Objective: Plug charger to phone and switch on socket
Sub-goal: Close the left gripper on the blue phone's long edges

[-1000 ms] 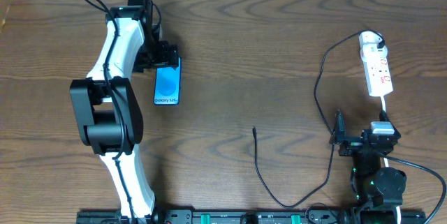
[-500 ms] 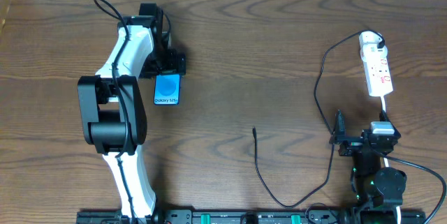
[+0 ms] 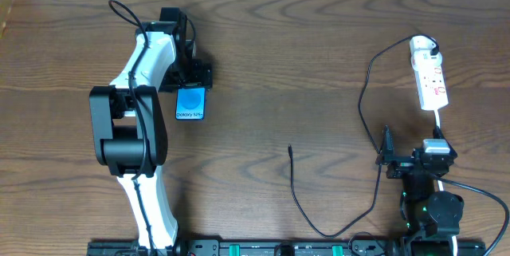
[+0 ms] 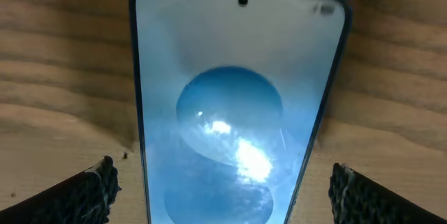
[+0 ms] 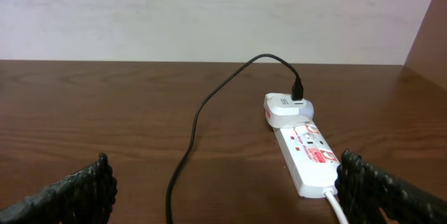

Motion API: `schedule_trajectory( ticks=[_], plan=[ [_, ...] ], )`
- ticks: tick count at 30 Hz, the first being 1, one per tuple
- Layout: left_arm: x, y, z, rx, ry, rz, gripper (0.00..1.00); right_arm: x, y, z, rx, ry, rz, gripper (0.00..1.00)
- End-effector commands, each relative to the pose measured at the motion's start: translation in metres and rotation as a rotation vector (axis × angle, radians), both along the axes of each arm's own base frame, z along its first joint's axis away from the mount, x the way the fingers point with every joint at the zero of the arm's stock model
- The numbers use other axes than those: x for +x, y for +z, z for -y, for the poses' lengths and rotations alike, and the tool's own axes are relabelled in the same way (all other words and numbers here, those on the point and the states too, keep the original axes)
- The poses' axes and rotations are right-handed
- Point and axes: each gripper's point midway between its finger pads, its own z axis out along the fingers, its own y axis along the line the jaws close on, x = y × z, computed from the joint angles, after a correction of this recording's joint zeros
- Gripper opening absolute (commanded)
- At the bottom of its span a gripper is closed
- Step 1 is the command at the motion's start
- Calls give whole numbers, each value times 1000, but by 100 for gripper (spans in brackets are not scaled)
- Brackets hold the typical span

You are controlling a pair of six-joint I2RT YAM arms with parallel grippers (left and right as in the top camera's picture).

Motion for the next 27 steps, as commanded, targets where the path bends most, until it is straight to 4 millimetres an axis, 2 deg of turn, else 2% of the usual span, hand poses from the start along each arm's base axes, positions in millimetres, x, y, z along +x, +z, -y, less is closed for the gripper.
schedule_trajectory(
  ticks=[1,6,15,27],
  plan=[
    [0,-6,-3,14,-18,0,98,0,0,-1,11,1,2,99],
    [2,-8,-3,14,-18,11,98,0,0,-1,11,1,2,99],
    [-11,-26,-3,14,-19,-14,98,0,0,-1,11,1,2,99],
    [-9,-26,-13,70,-21,-4,98,0,0,-1,11,1,2,99]
  ],
)
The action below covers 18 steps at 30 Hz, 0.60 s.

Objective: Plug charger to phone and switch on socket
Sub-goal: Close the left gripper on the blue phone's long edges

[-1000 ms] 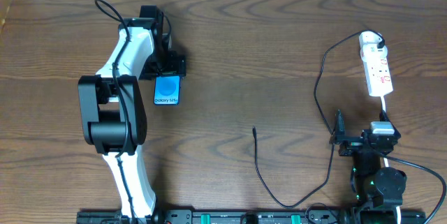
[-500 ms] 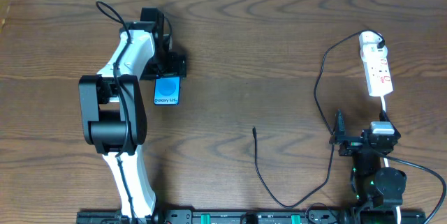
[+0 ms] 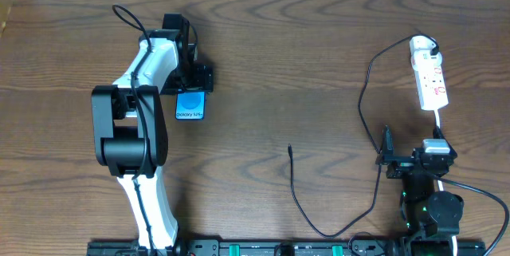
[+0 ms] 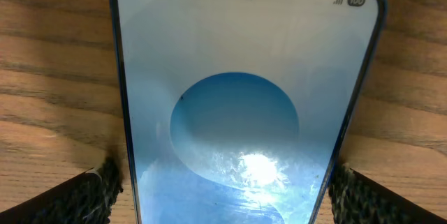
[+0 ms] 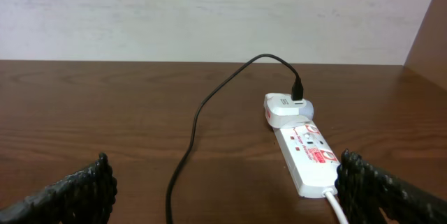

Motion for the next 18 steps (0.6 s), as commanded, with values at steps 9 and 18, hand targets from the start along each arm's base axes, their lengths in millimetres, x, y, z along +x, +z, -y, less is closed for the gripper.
schedule_trajectory(
  ticks=[9,18],
  plan=[
    [-3,-8,-14,71,-15,-9,98,0,0,-1,11,1,2,99],
    [-2,-8,-14,70,-30,-2,98,0,0,-1,11,1,2,99]
  ],
)
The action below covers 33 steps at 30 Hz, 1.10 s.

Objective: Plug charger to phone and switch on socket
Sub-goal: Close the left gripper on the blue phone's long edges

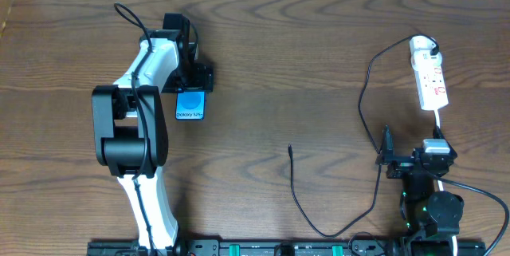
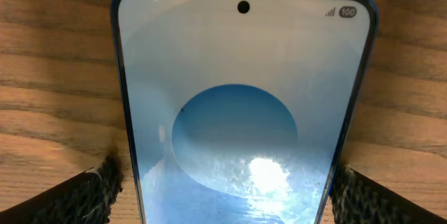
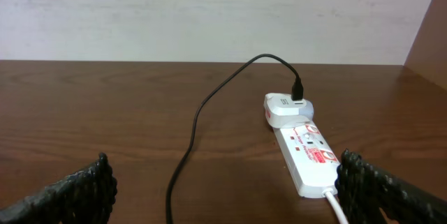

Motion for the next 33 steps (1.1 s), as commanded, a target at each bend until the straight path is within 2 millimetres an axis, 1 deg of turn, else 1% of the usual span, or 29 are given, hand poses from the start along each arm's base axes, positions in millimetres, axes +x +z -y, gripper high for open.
schedule_trajectory(
  ticks=[1,24,26,33],
  plan=[
    [-6,-8,-13,52,6,-21,98,0,0,-1,10,0,2,99],
    [-10,-8,-13,52,1,-36,99,0,0,-1,10,0,2,99],
    [-11,-8,-13,52,0,-39,97,0,0,-1,10,0,2,99],
    [-12,-8,-13,52,0,-45,96,0,0,-1,10,0,2,99]
  ],
)
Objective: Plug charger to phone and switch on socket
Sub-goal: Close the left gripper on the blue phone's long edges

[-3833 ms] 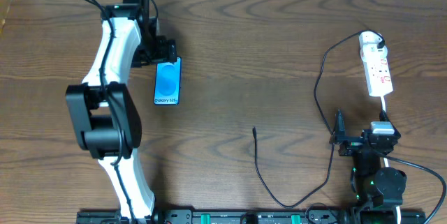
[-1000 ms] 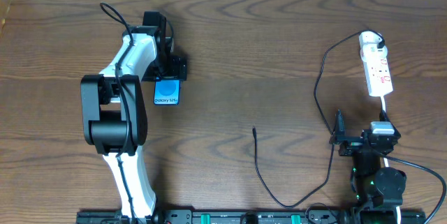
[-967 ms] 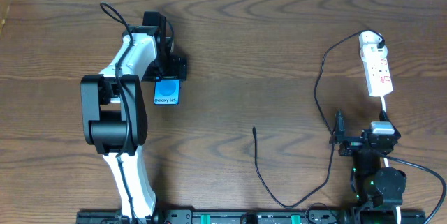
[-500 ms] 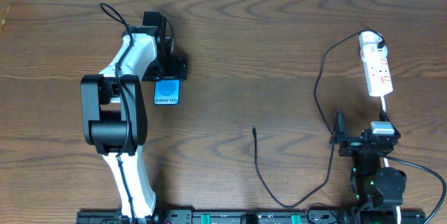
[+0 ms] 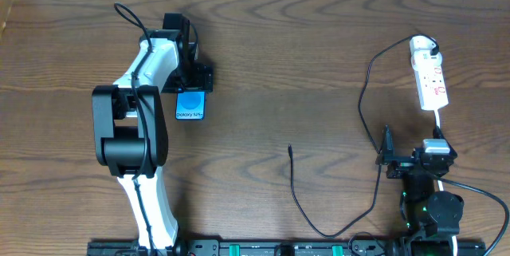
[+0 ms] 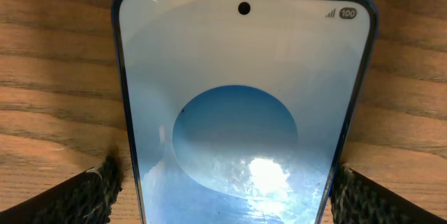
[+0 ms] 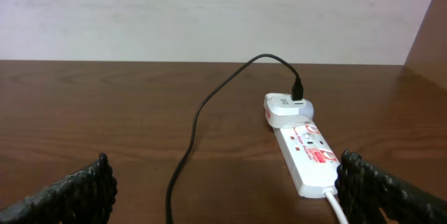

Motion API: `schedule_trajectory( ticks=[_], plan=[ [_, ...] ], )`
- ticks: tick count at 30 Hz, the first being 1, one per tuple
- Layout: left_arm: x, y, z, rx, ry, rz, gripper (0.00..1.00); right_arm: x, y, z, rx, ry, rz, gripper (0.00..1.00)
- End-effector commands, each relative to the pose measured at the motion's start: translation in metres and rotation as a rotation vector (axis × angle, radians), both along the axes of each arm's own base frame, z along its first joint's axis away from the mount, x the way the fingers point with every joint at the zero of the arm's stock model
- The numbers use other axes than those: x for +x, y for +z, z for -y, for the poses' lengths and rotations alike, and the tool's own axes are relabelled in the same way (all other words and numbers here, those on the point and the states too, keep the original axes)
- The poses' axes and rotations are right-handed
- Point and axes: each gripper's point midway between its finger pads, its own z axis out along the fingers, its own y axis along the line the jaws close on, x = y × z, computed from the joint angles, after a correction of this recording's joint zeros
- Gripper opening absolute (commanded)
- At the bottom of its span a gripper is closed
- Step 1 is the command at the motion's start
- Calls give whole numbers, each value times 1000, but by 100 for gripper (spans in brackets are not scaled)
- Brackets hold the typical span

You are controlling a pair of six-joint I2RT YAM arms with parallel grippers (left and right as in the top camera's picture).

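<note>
The blue phone [image 5: 190,105] lies screen up on the table, far left. In the left wrist view its lit screen [image 6: 237,112] fills the picture. My left gripper [image 5: 191,92] is open and low over the phone's near end, straddling it [image 6: 220,199], one finger close beside each long edge. The black charger cable [image 5: 362,104] runs from a white adapter [image 5: 422,46] in the white power strip [image 5: 431,80] to a free plug end [image 5: 290,149] at mid table. My right gripper [image 5: 414,151] rests open at the near right, holding nothing [image 7: 223,196].
The right wrist view looks along the brown table to the cable [image 7: 199,123], the adapter [image 7: 286,109] and the power strip [image 7: 311,158], whose white lead passes my right finger. A pale wall stands behind the far edge.
My left gripper was open above the phone, which showed smaller and slightly askew between the fingers. By 1.7 s ago it sat lower and squarer, with the fingers beside the phone's edges, and it has stayed there. The right arm and the cable have not moved.
</note>
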Motion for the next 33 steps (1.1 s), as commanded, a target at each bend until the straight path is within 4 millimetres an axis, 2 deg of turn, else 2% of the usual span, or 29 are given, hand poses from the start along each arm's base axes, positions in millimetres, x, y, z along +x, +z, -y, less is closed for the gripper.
schedule_trajectory(
  ticks=[1,33],
  plan=[
    [-12,-8,-12,52,1,-43,96,0,0,-1,10,0,2,99],
    [-12,-8,-12,52,1,-44,82,0,0,-1,10,0,2,99]
  ],
)
